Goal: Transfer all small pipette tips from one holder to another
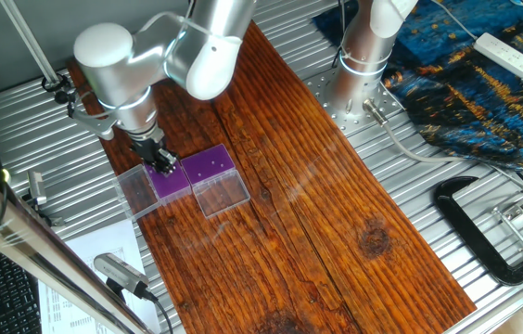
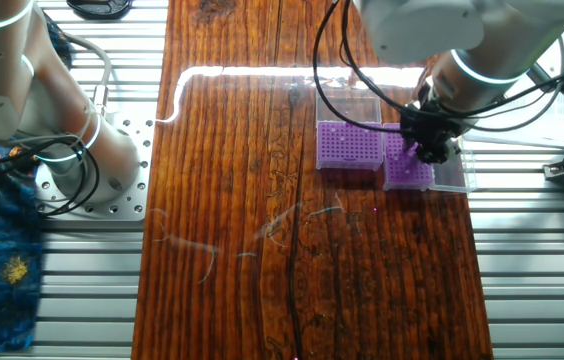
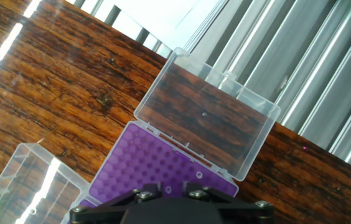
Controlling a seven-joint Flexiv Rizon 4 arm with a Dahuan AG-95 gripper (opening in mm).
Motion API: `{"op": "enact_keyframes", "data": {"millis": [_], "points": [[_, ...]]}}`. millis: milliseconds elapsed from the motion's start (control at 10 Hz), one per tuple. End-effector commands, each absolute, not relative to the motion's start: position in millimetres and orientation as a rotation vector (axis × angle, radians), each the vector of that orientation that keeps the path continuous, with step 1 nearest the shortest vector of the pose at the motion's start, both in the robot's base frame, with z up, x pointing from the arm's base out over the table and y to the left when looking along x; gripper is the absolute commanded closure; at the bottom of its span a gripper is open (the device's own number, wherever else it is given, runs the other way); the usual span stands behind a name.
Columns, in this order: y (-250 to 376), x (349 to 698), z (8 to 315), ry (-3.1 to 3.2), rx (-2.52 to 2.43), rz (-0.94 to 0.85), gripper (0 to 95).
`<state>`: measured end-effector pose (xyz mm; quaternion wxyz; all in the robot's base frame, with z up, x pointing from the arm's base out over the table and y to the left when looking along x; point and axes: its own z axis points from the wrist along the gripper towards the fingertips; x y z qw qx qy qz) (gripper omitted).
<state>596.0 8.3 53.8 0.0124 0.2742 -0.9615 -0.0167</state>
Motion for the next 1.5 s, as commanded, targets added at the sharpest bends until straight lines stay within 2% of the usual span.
{"op": "enact_keyframes", "data": {"millis": [100,800,1500], "points": [[8.5,596.0,53.2,-2.999,0.852,-0.048,95.0],[9.1,595.1,63.1,-2.997,0.855,-0.038,95.0],[15.0,581.2,108.1,-2.975,0.889,-0.063,95.0]]}}
